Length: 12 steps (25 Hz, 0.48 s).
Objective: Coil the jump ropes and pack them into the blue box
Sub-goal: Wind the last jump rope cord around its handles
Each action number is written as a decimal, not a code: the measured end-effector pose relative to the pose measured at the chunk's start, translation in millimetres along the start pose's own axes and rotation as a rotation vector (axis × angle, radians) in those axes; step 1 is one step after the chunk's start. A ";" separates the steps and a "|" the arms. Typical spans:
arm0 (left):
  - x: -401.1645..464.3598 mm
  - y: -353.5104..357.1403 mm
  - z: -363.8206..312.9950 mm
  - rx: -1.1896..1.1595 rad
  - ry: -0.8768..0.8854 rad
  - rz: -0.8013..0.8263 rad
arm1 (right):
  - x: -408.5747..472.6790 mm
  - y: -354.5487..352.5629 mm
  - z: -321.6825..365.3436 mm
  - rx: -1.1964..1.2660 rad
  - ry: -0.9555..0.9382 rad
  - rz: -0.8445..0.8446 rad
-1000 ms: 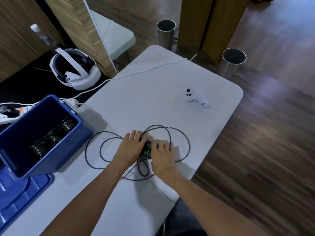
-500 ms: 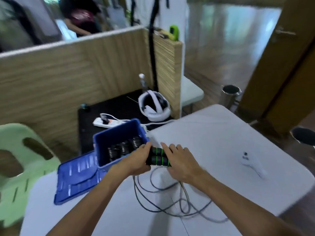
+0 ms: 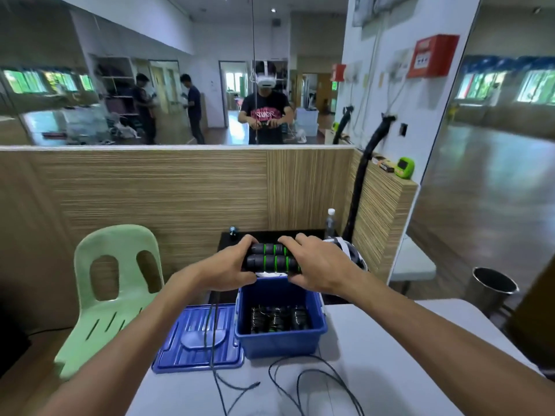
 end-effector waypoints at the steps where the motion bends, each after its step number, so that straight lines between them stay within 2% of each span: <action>1: -1.3 -4.9 1.1 -0.020 -0.004 -0.007 | 5.2 -4.6 1.1 -0.002 -0.006 -0.002; 3: -2.8 -15.0 1.7 -0.068 0.014 -0.097 | 14.3 -12.8 1.8 -0.011 -0.010 0.001; 4: -4.3 -20.5 3.6 -0.103 0.025 -0.205 | 18.3 -17.5 -0.5 -0.023 -0.006 0.003; 6: -16.0 -26.5 10.8 -0.207 0.027 -0.512 | 25.2 -31.4 -12.4 -0.019 0.033 -0.016; 8: -33.6 -16.3 21.2 -0.442 0.003 -0.781 | 29.5 -46.0 -27.2 0.041 0.083 -0.035; 10: -37.9 5.7 27.0 -0.761 -0.055 -0.882 | 31.5 -51.7 -32.9 0.063 0.089 -0.028; 12: -31.8 25.1 25.3 -0.996 -0.127 -0.883 | 31.6 -53.8 -34.1 0.061 0.086 -0.032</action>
Point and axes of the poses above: each hand's wrist, its own x-axis towards the middle knuckle, its own y-axis out of the palm, z = x × y, the point moved 9 cm from there along x, towards the middle knuckle, and after that the axes turned 2 degrees about y, right-handed, at the moved point
